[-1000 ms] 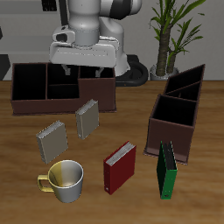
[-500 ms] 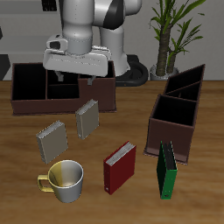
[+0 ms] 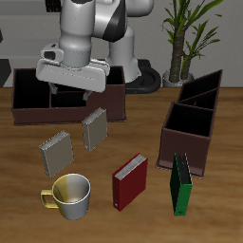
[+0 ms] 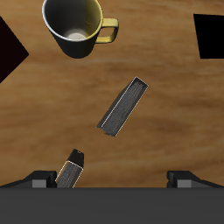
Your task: Place the right yellow book into the left desk caddy's left compartment
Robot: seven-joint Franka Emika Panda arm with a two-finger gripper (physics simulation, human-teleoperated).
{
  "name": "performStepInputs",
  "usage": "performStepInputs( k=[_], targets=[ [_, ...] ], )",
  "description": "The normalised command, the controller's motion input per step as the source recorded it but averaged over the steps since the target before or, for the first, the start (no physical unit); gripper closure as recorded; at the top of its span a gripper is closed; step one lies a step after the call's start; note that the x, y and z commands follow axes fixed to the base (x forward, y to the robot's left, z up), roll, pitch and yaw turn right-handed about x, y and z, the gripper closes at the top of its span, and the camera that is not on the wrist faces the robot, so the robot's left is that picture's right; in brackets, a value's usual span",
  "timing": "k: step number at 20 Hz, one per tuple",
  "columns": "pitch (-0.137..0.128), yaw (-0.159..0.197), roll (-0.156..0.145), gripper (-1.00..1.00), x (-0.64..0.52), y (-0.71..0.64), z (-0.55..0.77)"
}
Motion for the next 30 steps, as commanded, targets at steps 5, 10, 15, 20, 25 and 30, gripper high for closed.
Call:
performStepInputs(
  k=[5, 10, 15, 20, 25, 30],
  targets=[
    [0.005, -0.035, -0.031, -1.0, 0.17, -0.18, -0.08],
    [0.007, -0.018, -0.027, -1.0, 0.21, -0.14, -0.07],
    [0.007, -0.032, -0.014, -1.0, 0.24, -0.09, -0.07],
    [0.003, -0.05, 0.002, -1.0, 0.22, 0.0, -0.13],
    [0.006, -0.055, 0.019, -1.0, 0.18, 0.1, -0.13],
    [0.021, -0.015, 0.0, -1.0, 0.16, 0.04, -0.18]
  ],
)
